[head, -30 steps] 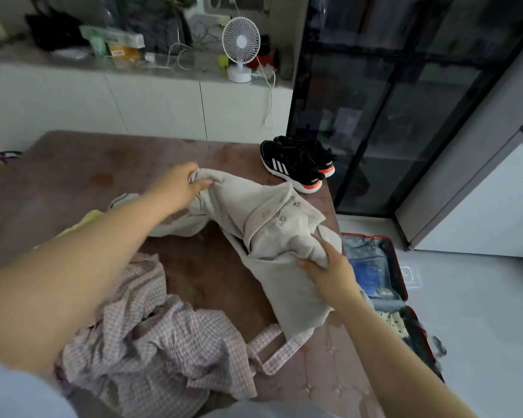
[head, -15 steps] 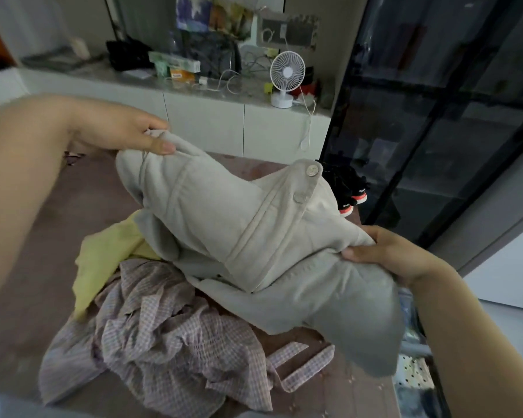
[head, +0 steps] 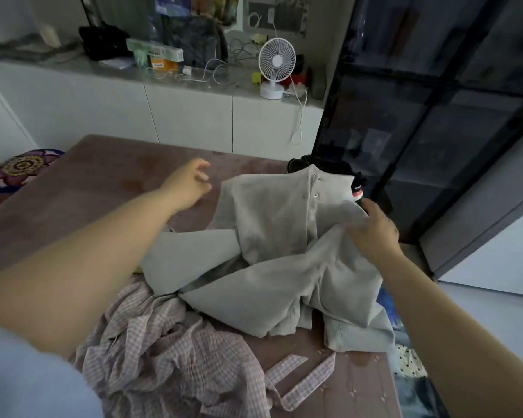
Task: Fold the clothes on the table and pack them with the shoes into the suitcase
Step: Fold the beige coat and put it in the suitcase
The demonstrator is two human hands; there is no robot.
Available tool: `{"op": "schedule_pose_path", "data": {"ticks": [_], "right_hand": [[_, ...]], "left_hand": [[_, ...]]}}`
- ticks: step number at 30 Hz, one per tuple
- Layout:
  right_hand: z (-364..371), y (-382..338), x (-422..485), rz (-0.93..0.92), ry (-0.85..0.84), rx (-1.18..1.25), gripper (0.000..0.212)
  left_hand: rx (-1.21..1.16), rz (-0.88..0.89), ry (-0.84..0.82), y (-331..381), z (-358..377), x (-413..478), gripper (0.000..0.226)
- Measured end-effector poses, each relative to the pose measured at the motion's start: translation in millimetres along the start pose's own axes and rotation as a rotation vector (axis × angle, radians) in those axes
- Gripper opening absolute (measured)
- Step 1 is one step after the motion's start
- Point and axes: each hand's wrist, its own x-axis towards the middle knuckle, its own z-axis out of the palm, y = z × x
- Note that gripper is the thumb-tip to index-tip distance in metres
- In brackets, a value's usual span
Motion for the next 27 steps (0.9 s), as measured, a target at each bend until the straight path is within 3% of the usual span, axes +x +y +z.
{"op": "schedule_pose_path", "data": {"ticks": [3,6,9,13,16,19,21,24,27], "right_hand": [[28,10,-15,-0.133,-0.150,-0.166,0.061],[52,19,-43,-0.189,-0.285,-0.207,0.058],[67,22,-68,-0.242,-0.392,-0.172,0.068],[83,22,-84,-0.365,-0.365,-0.191,0.078],[92,18,-84,-0.523,-0.227,-0.226,0.052],[90,18,-72,-0.586,-0.104,-0.268,0.025],[76,16,-64,-0.495,-0.076,-0.153,0.026],[40,14,-55,-0.231,-0.058,0.092,0.039],[12,10,-46,-0.096,0.024,0.224,0.041]], "left_hand": [[0.120,-0.048,-0.130,-19,14,-5,0.062],[0.285,-0.092,-0.253,-50,21,-15,0.072],[0.422,-0.131,-0.306,-79,25,-20,0.075],[0.543,-0.141,-0.264,-88,28,-19,0.040],[0.532,-0.042,-0.240,-79,19,-14,0.013],[0.434,0.069,-0.131,-63,-12,-5,0.008],[0.360,0.128,-0.040,-50,-47,2,0.007],[0.418,0.222,0.095,-41,-107,16,0.008],[0.451,0.235,0.246,-45,-148,35,0.013]]}}
